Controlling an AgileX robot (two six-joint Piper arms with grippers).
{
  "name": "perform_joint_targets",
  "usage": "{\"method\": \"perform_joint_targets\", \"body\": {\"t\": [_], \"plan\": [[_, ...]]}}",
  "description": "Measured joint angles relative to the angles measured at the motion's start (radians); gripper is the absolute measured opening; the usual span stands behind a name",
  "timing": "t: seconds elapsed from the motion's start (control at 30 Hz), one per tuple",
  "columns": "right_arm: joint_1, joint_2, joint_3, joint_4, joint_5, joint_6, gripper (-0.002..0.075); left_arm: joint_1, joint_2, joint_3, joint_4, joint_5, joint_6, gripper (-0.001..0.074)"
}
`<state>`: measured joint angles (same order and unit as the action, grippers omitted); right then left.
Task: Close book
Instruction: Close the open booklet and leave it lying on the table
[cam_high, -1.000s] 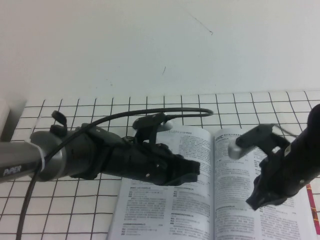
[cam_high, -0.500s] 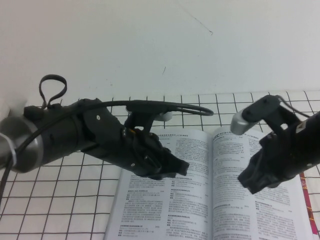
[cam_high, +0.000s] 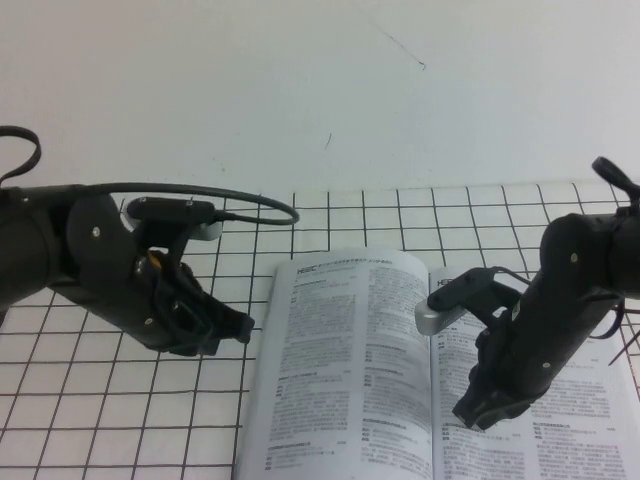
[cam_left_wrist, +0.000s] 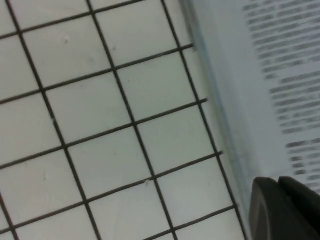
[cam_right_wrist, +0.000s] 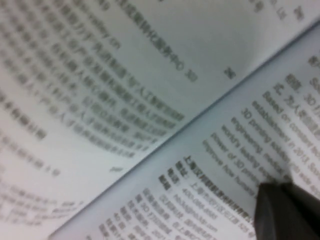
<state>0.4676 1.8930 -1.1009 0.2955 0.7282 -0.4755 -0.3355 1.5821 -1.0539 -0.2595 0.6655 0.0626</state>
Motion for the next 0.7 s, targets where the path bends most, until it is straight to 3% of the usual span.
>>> {"method": "perform_joint_targets", "body": {"t": [0.33,0.7], "plan": [[0.0,0.041,-0.018,-0.033,0.019,0.041,-0.0003,0.031,0.116,0.061,-0.087,-0.083,0.033,-0.0004],[0.0,0.041,-0.018,-0.033,0.019,0.043,-0.0003,0.029,0.215,0.061,-0.719,-0.119,0.545,-0.0004]]}}
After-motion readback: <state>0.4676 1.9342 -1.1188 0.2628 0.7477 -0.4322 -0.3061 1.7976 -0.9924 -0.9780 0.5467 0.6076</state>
